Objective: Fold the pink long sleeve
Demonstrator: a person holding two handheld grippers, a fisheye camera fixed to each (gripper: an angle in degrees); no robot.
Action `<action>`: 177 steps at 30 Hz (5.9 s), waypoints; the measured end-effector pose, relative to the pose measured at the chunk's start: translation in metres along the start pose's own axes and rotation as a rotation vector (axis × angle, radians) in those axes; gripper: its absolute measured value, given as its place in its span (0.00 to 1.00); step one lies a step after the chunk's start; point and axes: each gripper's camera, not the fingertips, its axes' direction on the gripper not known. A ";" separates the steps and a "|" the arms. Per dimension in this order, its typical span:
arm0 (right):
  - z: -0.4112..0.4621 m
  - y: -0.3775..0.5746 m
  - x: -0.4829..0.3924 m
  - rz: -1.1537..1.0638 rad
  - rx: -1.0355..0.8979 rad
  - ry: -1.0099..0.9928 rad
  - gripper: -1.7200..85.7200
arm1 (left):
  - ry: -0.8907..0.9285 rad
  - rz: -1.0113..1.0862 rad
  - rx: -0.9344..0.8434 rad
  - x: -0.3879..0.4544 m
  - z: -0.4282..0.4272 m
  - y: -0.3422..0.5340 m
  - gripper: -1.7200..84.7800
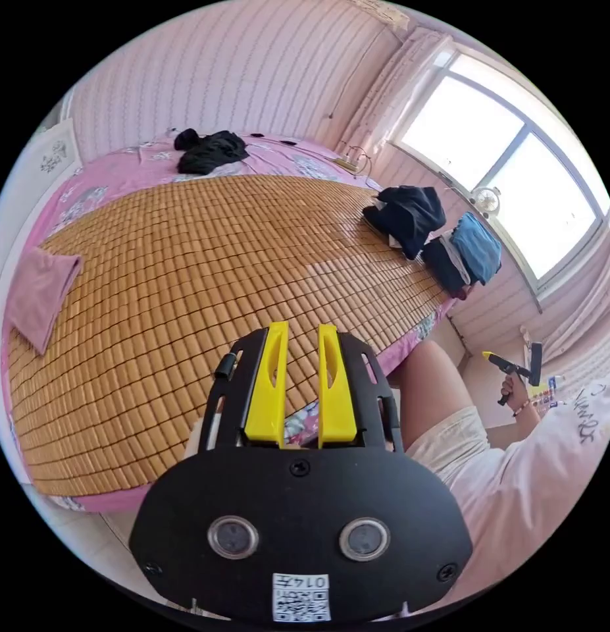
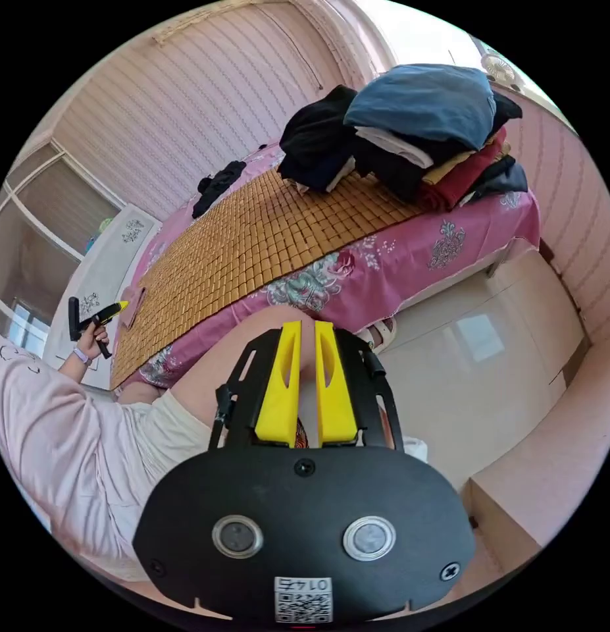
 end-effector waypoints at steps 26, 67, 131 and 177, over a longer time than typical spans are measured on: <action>0.446 -0.042 -0.495 -1.588 -0.015 0.013 0.17 | -0.455 -0.610 0.308 -0.270 -0.077 0.112 0.10; 0.342 -0.191 -0.165 -0.455 -0.518 -0.966 0.15 | 0.263 -0.142 0.397 -0.043 -0.122 0.256 0.02; -0.228 -0.129 -0.442 -0.729 0.521 -1.123 0.04 | -0.141 -0.036 1.186 0.087 -0.481 0.383 0.06; -0.073 -0.300 -0.528 -0.665 0.125 -0.427 0.05 | -0.312 -0.133 0.613 0.050 -0.329 0.134 0.03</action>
